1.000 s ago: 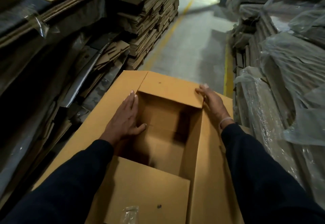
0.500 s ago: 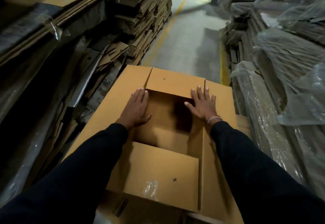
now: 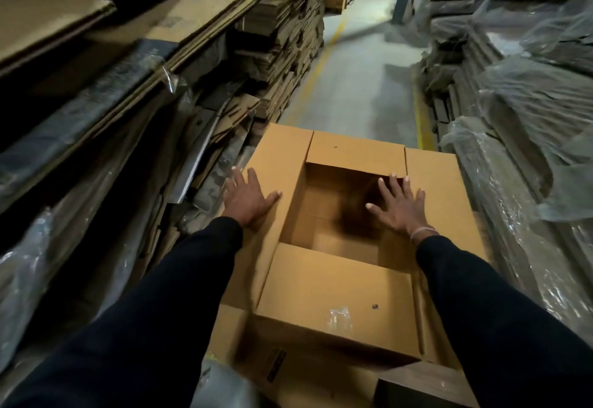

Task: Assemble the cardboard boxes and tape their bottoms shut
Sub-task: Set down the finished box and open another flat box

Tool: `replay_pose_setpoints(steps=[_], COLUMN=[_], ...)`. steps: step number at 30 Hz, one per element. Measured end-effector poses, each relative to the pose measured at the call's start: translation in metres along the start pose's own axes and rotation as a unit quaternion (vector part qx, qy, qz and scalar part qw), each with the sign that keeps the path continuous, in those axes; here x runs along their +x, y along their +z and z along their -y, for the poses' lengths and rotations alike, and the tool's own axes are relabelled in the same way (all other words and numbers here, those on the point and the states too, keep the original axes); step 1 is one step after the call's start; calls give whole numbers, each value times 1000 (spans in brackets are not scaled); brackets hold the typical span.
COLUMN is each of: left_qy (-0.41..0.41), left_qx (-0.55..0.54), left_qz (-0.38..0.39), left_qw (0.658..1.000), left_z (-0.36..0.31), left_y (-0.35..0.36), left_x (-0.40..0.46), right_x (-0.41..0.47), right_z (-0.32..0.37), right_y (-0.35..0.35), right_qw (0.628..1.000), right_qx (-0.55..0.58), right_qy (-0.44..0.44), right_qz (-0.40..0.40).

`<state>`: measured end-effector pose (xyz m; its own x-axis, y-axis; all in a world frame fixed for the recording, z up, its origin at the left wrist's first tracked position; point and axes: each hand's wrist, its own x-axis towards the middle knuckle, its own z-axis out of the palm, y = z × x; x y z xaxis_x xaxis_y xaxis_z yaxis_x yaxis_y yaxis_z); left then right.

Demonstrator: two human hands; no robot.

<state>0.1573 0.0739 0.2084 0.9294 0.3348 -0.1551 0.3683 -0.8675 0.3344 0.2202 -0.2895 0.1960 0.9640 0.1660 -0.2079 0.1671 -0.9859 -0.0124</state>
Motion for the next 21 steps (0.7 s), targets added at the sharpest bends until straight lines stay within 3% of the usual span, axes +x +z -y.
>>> replay_pose_setpoints(steps=[4,8,12,15,21], left_qy=[-6,83,250,314,326], left_qx=[-15,-10,-79,-33,111], left_qz=[-25,-66,45,103,87], left_qw=[1000,994,964,943,935], left_z=[-5,-39,-86,-115,-115], left_y=[-34,-82,-103,-60,61], left_x=[-8,-23,-60,-82,-96], right_x=[-10,-27,-46,-57,-82], right_z=[11,17,20,19,-9], right_y=[0,-2,-2,1,5], right_qw=[999,995,994,995,995], right_qx=[32,97,105,100,89], right_qy=[15,23,23,17,15], right_qz=[-1,-12,-14,-16,-39])
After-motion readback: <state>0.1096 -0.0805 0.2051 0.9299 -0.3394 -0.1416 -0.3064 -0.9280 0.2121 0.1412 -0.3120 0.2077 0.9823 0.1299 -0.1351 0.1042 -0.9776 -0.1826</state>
